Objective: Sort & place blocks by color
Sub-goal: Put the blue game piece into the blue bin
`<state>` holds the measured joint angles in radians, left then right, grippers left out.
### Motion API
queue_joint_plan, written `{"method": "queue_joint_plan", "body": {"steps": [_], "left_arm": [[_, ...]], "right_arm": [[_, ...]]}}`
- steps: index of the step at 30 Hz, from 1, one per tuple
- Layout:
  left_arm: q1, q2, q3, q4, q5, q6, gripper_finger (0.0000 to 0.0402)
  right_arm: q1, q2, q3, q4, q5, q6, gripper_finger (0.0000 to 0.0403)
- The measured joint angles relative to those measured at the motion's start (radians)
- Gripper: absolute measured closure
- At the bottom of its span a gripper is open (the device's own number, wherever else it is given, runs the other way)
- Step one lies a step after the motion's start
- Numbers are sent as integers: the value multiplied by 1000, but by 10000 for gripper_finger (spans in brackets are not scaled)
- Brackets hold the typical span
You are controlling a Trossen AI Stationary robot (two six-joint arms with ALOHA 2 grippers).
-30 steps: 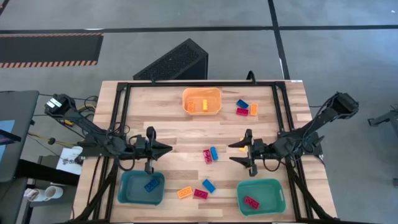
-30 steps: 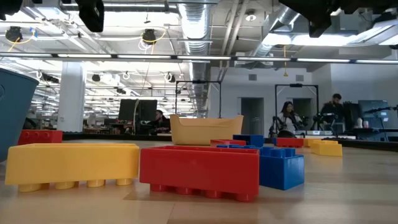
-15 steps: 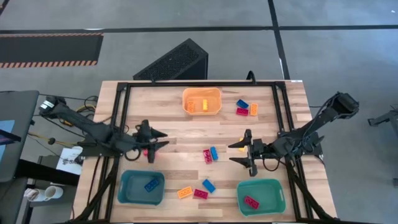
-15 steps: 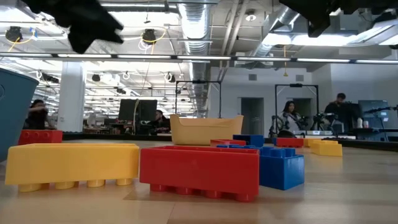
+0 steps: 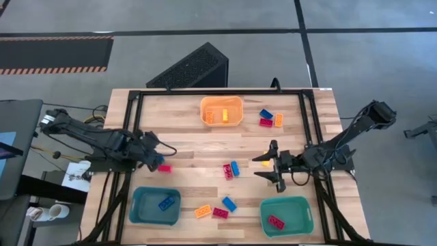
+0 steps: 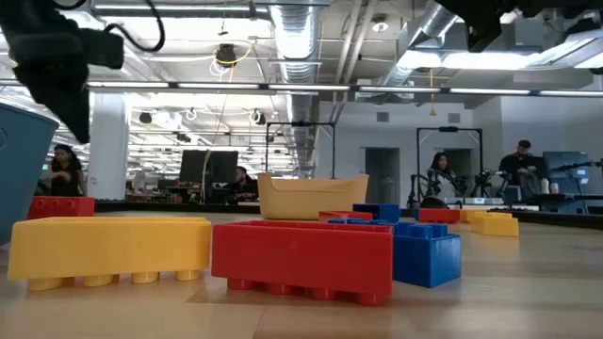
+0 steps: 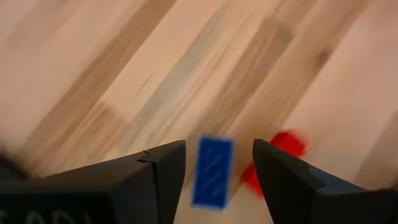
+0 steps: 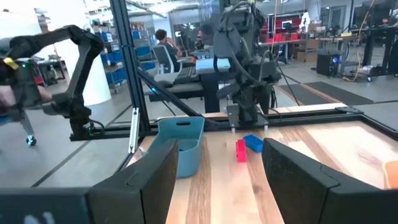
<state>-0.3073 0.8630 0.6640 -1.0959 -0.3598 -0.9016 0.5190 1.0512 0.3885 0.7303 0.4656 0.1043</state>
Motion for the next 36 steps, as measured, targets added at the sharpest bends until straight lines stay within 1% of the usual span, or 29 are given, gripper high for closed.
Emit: {"method": "queue_joint_plan", "body": {"steps": [2,6,9,12,13,18,20,23,26,29,33,36], "left_arm": [[10,12,0,-24,21,4,225],[31,32,0,-55,104,30,225],[38,41,0,-64,120,72,225],[45,42,-24,-26,123,124,225],[46,42,-38,-11,138,133,225],[48,42,-117,45,193,156,225],[48,37,-136,83,213,163,225],[47,38,-148,81,229,158,221],[48,41,-147,88,230,143,205],[48,62,-147,101,231,126,176],[62,126,-147,113,234,131,134],[94,194,-147,118,243,154,112]], "right_arm": [[0,1,0,-11,1,4,149],[0,1,0,-20,2,7,149],[0,1,0,-24,3,10,149],[0,1,0,-30,3,11,149],[0,1,0,-30,2,12,149],[0,1,0,-31,2,11,149],[-1,1,0,-30,3,11,149],[-5,1,0,-31,2,12,149],[-5,1,0,-31,3,11,149],[-5,1,0,-31,3,11,149],[-5,1,0,-31,3,11,149],[-5,1,0,-32,2,11,149]]}}
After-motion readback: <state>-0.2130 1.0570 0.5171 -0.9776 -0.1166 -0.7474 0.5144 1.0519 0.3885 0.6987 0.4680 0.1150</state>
